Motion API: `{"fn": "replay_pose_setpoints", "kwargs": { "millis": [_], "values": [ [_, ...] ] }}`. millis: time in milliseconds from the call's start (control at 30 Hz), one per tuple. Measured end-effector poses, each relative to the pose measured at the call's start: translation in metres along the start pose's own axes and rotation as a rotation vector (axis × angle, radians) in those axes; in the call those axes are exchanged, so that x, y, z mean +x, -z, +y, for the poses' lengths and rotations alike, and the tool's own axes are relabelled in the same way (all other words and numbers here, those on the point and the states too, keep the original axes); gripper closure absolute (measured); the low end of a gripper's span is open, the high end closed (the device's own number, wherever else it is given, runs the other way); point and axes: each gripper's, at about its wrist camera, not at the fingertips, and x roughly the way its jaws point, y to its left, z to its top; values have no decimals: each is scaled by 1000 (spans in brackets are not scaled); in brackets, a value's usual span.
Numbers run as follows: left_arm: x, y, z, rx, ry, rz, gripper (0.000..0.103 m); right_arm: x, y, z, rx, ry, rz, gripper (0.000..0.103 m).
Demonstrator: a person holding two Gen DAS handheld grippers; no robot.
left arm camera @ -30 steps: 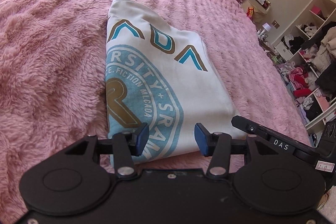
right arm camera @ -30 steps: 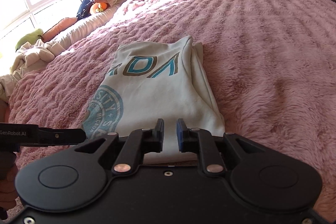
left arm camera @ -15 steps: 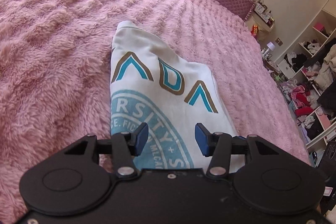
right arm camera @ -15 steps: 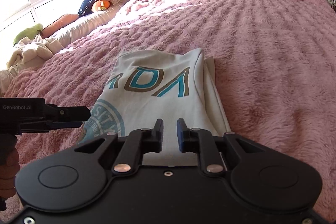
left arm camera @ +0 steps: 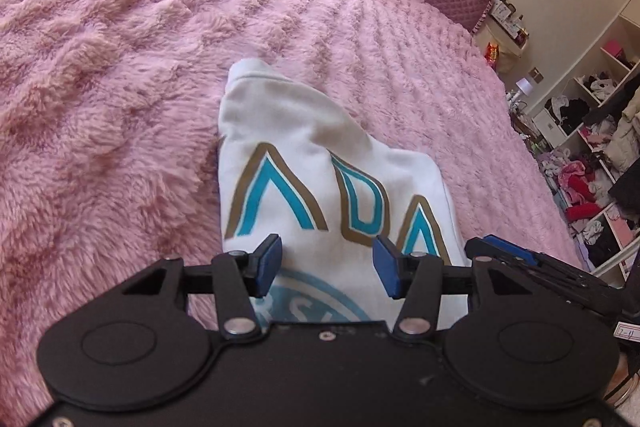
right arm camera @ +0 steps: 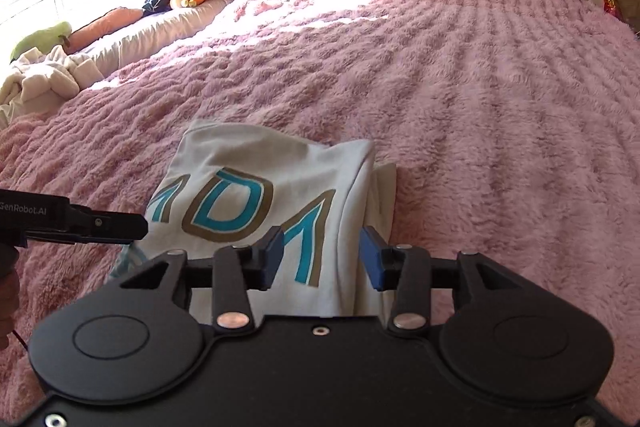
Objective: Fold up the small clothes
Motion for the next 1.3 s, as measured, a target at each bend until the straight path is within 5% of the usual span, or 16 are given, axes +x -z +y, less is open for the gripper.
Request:
{"fn": "replay_pose_setpoints", "kwargs": {
  "millis": [67,267,367,433,467,500,533,667,767,867,1000,1167,1300],
  "values": [
    [19,-20,16,-46,-31,-1,51,23,-17,-14,82,35,-23,58],
    [69,-57,72,-308,46,-15,50,76,-32,-36,250,4,-1,60],
    [85,-67,86,-419,123,-37,51,91,-32,-36,281,-14,23,70],
    [89,-73,88,-449,170,-75,58,92,-31,-35,281,-16,20,87],
    [89,-77,86,-437,177,-105,63,89,-32,-34,272,-6,-1,90],
    [89,-81,81,-399,187,-135,88,85,-33,-35,272,-2,-24,93],
    [87,-85,75,-359,180,-160,98,81,-33,-35,274,12,-40,94],
    [109,-94,66,-273,49,-105,98,97,-28,-43,270,48,18,95],
    [126,-92,73,-284,1,-47,87,108,-22,-50,288,39,44,93],
    [119,-98,76,-325,29,-41,83,97,-26,-51,291,27,28,87],
    [71,-97,59,-221,33,-101,72,53,-27,-39,218,2,-34,78],
    [-1,-56,28,-108,109,-120,69,-6,0,-13,62,-71,-26,78],
    [-14,-8,5,-75,144,-57,68,-17,29,-5,25,-70,35,85]
  ]
}}
